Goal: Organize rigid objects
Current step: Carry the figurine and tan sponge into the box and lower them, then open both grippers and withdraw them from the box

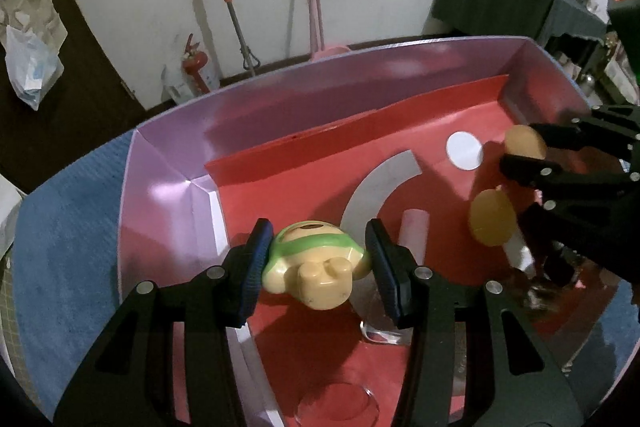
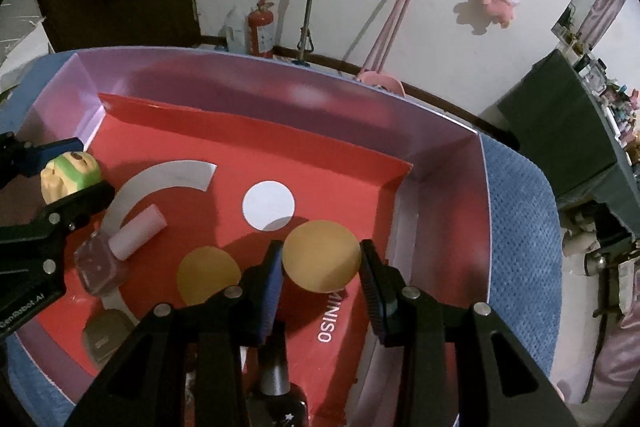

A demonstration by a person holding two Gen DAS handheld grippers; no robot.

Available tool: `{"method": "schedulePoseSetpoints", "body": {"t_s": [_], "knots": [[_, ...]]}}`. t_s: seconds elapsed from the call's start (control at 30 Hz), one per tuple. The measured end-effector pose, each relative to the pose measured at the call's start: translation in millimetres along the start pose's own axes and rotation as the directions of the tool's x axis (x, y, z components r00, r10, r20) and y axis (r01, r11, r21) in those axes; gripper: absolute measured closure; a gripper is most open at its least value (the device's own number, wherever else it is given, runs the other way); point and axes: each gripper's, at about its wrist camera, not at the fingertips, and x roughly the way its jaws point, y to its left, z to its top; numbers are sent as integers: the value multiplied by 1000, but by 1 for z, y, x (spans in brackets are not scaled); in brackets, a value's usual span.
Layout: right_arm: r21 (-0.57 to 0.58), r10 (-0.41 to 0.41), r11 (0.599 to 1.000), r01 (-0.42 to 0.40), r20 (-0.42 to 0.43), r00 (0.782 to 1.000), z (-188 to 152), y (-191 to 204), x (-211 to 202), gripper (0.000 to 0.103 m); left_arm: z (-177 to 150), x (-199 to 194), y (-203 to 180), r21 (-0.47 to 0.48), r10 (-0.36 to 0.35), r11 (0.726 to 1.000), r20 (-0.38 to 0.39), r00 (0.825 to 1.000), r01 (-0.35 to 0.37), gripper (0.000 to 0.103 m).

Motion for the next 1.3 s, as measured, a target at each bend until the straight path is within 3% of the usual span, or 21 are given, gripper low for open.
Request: {"method": "schedulePoseSetpoints", "body": {"t_s": [0.67,1.0,1.3], "knots": [[-38,-17,999,17,-21,1000,-4,7,11,64,-10,11,11,-4,-17,1000,-62,998,17,57],[-43,-21,999,21,-16,1000,-8,9,11,64,-12,12,7,-2,1,1000,-51,999,-1,56],[-49,-26,998,25,-17,1000,-9,13,10,60,-16,1,14,-26,-28,999,-16,999,28,56]]}}
